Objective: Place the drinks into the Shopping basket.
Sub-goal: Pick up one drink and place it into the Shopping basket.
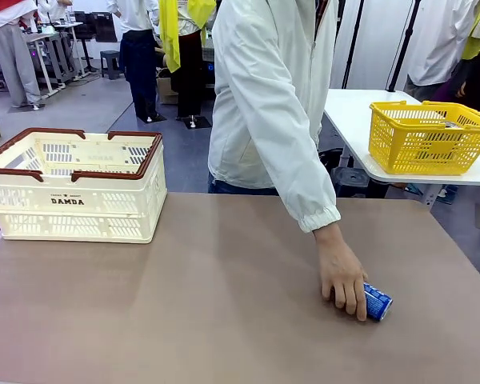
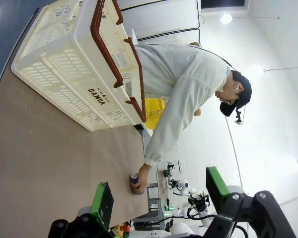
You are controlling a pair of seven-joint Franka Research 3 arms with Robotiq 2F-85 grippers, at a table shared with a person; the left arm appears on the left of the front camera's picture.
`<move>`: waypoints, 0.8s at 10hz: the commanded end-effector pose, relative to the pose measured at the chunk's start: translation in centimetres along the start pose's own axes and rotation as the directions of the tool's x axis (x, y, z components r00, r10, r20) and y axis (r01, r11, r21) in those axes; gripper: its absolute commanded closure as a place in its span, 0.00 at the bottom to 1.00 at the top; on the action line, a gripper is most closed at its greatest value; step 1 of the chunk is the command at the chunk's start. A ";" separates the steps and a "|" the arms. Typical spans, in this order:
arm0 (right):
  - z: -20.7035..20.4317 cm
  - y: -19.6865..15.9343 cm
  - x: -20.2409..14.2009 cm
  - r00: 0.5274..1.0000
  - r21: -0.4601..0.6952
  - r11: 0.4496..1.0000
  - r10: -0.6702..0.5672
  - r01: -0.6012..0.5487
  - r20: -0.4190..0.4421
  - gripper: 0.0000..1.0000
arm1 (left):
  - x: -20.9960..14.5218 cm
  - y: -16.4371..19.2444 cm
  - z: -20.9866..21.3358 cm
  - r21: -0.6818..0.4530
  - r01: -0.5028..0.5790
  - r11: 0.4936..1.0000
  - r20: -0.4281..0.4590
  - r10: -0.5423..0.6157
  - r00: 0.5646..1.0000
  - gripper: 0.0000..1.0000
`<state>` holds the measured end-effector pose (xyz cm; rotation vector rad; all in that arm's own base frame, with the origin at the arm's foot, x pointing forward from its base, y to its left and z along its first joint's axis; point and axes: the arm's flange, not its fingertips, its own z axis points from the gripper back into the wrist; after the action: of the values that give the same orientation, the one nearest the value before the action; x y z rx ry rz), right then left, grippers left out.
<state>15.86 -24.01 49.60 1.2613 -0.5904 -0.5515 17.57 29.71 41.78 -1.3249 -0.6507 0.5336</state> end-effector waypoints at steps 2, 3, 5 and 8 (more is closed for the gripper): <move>-12.1 0.0 -1.0 0.930 -0.375 0.912 0.019 -0.166 -0.366 0.00 | 0.0 -0.2 0.3 -0.003 -0.002 1.000 -0.010 0.002 1.000 0.00; -14.6 -0.6 -1.3 0.910 -0.448 0.872 -0.009 -0.196 -0.415 0.00 | 0.0 -0.2 0.3 -0.003 -0.002 1.000 -0.010 0.002 1.000 0.00; -11.9 -0.3 -0.3 0.937 -0.405 0.899 0.015 -0.165 -0.349 0.00 | 0.0 -0.2 0.3 -0.003 -0.002 1.000 -0.010 0.002 1.000 0.00; 7.3 -0.5 -1.1 0.999 0.038 0.999 0.030 -0.031 0.022 0.00 | 0.0 -0.2 0.3 -0.003 -0.002 1.000 -0.010 0.002 1.000 0.00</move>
<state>19.67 -20.07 48.67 1.0168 -0.3425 -0.4455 17.64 29.78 41.80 -1.3217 -0.6470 0.5346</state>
